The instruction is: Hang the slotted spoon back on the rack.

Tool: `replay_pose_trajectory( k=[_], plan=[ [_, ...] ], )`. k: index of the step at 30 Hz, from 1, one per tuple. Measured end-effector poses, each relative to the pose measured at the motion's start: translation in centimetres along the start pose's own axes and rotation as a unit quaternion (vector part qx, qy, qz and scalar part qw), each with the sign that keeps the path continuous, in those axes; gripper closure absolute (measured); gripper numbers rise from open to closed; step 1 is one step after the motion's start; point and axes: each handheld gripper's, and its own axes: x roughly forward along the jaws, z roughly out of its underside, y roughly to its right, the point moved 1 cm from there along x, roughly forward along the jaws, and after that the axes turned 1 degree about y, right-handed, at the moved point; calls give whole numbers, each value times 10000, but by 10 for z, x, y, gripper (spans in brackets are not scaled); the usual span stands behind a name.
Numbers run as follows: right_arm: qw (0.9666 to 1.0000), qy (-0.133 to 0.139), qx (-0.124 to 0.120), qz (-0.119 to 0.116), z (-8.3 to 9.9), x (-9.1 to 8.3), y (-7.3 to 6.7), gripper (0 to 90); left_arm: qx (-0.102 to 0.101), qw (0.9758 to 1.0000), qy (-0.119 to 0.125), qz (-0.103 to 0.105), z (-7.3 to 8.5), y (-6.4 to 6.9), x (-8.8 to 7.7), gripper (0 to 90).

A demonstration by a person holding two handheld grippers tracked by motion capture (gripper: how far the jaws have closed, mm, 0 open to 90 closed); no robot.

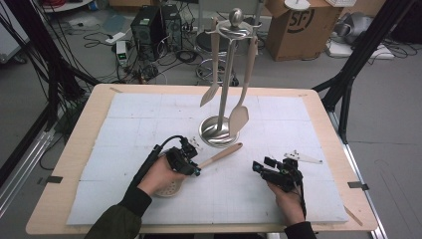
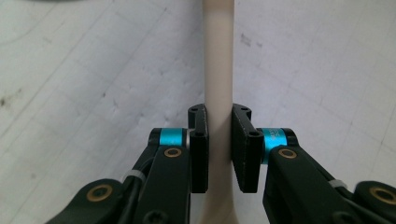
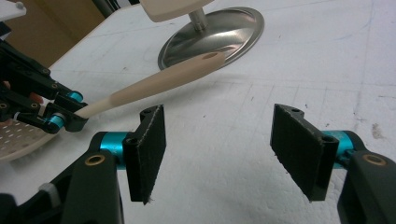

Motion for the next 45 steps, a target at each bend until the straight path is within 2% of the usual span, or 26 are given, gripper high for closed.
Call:
replay_pose_trajectory(
  k=[3, 5, 7, 10, 13, 15, 17, 18, 22, 27, 28, 30, 33, 34, 37, 38, 40, 41, 42, 43, 45],
  plan=[
    [10000, 14, 5, 4, 0, -1, -1, 350, -139, 9998, 20, -119, 8, -6, -7, 787],
    [10000, 21, -19, 0, 0, 0, -1, 351, -338, 9992, 163, -165, 13, -12, -11, 787],
    [10000, 22, -35, -4, 0, 0, -2, 353, -422, 9985, 254, -228, 18, -17, -17, 787],
    [10000, 11, -7, -55, 0, 1, -3, 359, -551, 9975, 410, -158, 22, -22, -24, 787],
    [10000, 11, -4, -60, 0, 2, -4, 352, -679, 9955, 659, -77, 24, -25, -33, 786],
    [10000, -1, 12, -73, -1, 2, -4, 349, -767, 9934, 849, -4, 24, -26, -39, 786],
    [10000, -2, 9, -82, -1, 3, -3, 343, -895, 9900, 1094, 22, 25, -28, -46, 786],
    [9999, -7, 15, -107, 0, 3, -3, 340, -903, 9892, 1155, 35, 26, -29, -48, 786],
    [9999, -25, 14, -147, 0, 3, -3, 312, -1062, 9823, 1543, 61, 30, -34, -63, 785],
    [9999, -35, 30, -148, 1, 2, -2, 300, -1157, 9751, 1891, 110, 38, -37, -79, 785],
    [9999, -40, 19, -138, 1, 2, -1, 300, -1182, 9732, 1969, 130, 39, -37, -82, 785],
    [9999, -50, 17, -130, 1, 3, -2, 300, -1239, 9675, 2197, 183, 40, -37, -88, 785],
    [9999, -81, 13, -120, 1, 3, -3, 300, -1210, 9565, 2630, 351, 39, -35, -97, 785],
    [9999, -81, 18, -114, 1, 3, -3, 301, -1200, 9550, 2686, 372, 39, -35, -98, 785],
    [9999, -68, 0, -114, 1, 4, -2, 301, -1154, 9438, 3072, 400, 37, -33, -104, 785],
    [9999, -71, -5, -123, 1, 4, -2, 301, -1118, 9388, 3233, 411, 36, -32, -105, 785],
    [9999, -77, -14, -109, 1, 4, -2, 301, -1053, 9338, 3400, 373, 35, -31, -108, 785],
    [9999, -66, -11, -115, 1, 4, -3, 301, -988, 9292, 3541, 383, 34, -30, -110, 785],
    [9999, -78, -8, -117, 1, 4, -3, 302, -960, 9268, 3611, 373, 33, -30, -111, 785],
    [9999, -76, -11, -123, 1, 4, -2, 301, -928, 9222, 3733, 406, 31, -29, -112, 785],
    [9999, -68, 24, -125, 1, 3, -2, 301, -826, 9187, 3843, 384, 28, -29, -113, 785]
  ],
)
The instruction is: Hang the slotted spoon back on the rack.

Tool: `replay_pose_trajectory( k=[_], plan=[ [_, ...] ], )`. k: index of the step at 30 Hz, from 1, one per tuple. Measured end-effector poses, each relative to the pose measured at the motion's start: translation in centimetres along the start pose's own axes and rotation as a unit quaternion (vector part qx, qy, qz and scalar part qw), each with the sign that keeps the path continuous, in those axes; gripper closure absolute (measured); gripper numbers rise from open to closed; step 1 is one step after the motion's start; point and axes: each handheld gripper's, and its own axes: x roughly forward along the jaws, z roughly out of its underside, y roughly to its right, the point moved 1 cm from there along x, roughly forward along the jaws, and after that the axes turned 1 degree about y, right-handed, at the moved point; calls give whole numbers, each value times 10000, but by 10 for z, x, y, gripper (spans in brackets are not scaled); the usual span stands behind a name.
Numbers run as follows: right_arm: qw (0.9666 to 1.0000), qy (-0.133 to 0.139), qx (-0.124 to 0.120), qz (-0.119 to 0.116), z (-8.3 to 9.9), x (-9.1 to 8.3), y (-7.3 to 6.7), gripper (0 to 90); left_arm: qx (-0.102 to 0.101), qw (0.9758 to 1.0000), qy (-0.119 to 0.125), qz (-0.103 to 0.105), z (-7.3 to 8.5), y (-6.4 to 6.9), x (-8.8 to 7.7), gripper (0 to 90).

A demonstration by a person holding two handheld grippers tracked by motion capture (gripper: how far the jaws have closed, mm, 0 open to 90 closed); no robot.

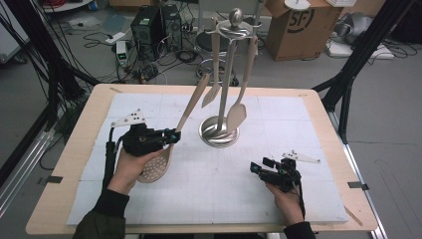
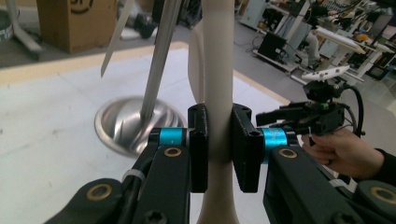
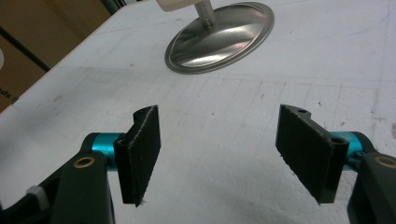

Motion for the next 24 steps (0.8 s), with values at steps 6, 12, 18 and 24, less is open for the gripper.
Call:
replay_pose_trajectory(
  k=[6, 12, 18, 24],
  plan=[
    [10000, 13, -6, -11, -1, 0, 1, 302, 194, 9977, 639, 135, -10, 3, 2, 785],
    [10000, 43, 5, -7, -1, -1, 1, 302, 194, 9954, 914, 209, -18, 0, 6, 785],
    [10000, -10, -69, 1, -1, 0, -2, 303, 161, 9930, 1137, 277, -28, -5, 13, 785],
    [10000, 48, -79, -21, -1, 0, -2, 303, 46, 9876, 1518, 394, -34, -9, 16, 785]
  ],
)
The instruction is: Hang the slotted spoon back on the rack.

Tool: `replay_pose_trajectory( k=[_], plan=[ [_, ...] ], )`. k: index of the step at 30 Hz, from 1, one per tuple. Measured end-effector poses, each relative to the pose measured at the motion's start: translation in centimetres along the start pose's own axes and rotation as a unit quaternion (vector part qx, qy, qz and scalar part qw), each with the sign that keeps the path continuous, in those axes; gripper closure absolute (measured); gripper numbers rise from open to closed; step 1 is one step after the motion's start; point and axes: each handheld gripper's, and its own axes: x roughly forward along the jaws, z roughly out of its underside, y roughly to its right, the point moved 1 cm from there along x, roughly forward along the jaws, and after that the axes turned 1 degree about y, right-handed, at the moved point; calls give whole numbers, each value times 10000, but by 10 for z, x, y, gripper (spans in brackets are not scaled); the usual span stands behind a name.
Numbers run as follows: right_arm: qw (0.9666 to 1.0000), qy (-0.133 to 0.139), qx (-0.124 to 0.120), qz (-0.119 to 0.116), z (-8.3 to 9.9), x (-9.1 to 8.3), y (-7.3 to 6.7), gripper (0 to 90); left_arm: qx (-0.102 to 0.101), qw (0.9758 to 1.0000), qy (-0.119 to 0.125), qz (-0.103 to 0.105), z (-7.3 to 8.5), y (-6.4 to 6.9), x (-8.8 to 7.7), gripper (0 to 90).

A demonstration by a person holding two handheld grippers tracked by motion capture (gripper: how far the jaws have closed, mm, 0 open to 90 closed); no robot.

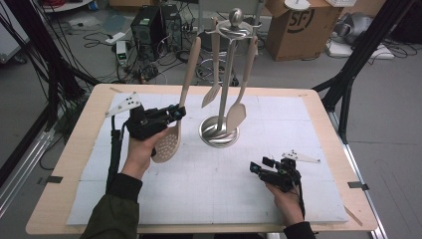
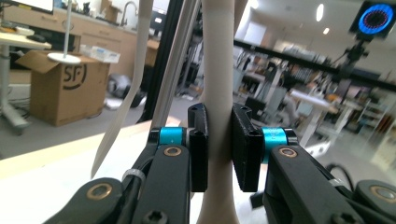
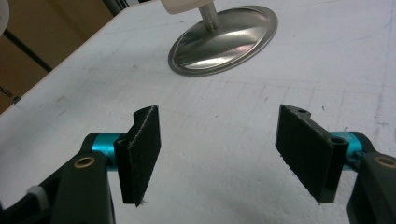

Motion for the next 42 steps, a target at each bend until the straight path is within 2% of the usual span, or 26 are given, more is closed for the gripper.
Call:
replay_pose_trajectory(
  k=[11, 12, 18, 22, 29, 36, 42],
  plan=[
    [10000, -38, 55, 44, 0, 0, 1, 303, 6, 9998, -123, 123, -16, -7, 21, 785],
    [10000, -44, 41, 34, 0, 0, 2, 302, 38, 9999, -142, 87, -17, -8, 22, 785],
    [10000, -51, 39, 59, 0, 1, 3, 303, -17, 9996, -218, 164, -16, -14, 26, 785],
    [10000, -35, 12, 57, 0, 1, 3, 303, -54, 9991, -322, 274, -15, -17, 29, 785],
    [9999, -76, 53, 53, 1, 2, 3, 303, -111, 9983, -365, 430, -10, -20, 37, 785],
    [9999, -103, 36, 69, 2, 3, 5, 303, -223, 9979, -411, 458, -3, -24, 46, 775],
    [9999, -95, 71, 72, 2, 2, 6, 304, -221, 9980, -405, 424, 1, -25, 51, 767]
  ],
)
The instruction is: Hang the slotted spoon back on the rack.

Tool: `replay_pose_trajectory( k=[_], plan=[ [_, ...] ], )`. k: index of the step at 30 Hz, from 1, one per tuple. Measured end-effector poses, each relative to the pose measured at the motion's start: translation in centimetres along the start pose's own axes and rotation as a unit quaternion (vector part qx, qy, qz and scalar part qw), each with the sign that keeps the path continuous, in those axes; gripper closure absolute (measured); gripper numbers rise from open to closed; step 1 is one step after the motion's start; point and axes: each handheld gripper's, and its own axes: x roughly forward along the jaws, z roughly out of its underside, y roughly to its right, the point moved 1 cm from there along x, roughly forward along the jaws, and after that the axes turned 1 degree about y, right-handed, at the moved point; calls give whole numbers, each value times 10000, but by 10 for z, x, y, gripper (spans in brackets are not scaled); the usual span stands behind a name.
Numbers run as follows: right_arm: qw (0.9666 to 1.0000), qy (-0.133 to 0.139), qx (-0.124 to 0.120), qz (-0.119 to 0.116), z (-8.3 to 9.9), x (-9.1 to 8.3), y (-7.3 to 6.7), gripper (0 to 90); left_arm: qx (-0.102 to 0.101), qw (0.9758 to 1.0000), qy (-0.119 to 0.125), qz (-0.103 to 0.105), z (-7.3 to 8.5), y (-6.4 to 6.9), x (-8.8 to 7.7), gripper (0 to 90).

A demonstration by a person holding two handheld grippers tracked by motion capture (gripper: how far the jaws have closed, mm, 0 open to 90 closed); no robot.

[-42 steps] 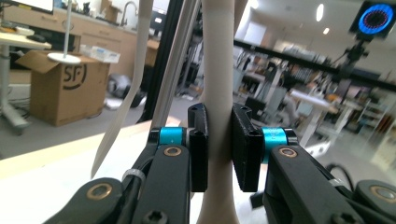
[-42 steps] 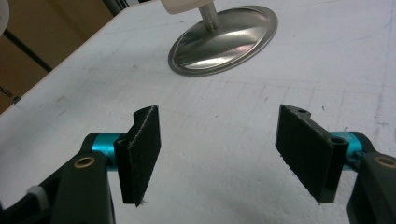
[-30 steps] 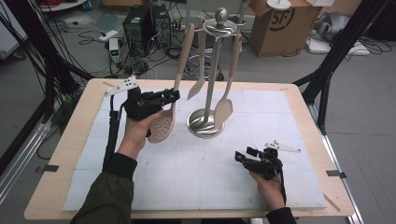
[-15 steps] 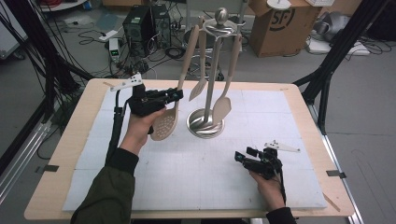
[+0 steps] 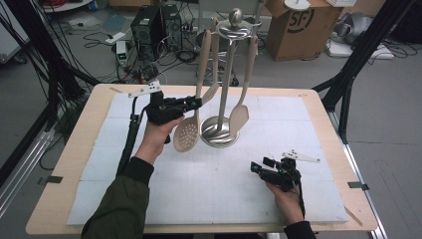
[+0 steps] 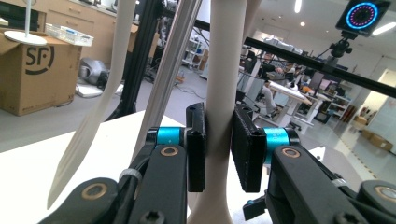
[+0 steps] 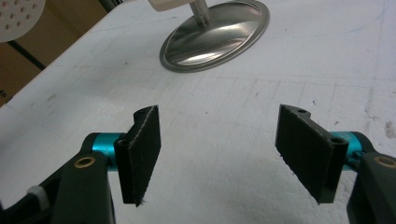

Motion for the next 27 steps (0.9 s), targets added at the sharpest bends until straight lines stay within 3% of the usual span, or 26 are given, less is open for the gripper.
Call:
replay_pose_trajectory(
  k=[7, 13, 19, 23, 27],
  plan=[
    [10000, 30, 16, 17, 0, -1, 1, 307, -137, 9998, -113, 88, -3, -1, 3, 764],
    [10000, 51, 16, 27, 0, -1, 1, 307, -121, 9994, -283, 144, -7, 0, 12, 768],
    [10000, 68, 6, 31, 0, -2, 2, 307, -418, 9987, -261, 146, -4, -7, 14, 741],
    [10000, 73, 21, 18, 0, -3, 2, 309, -366, 9991, -145, -153, -5, -8, 13, 520],
    [9999, 97, -2, 26, 0, -4, 2, 309, -319, 9993, -59, -201, -2, -11, 8, 476]
  ],
)
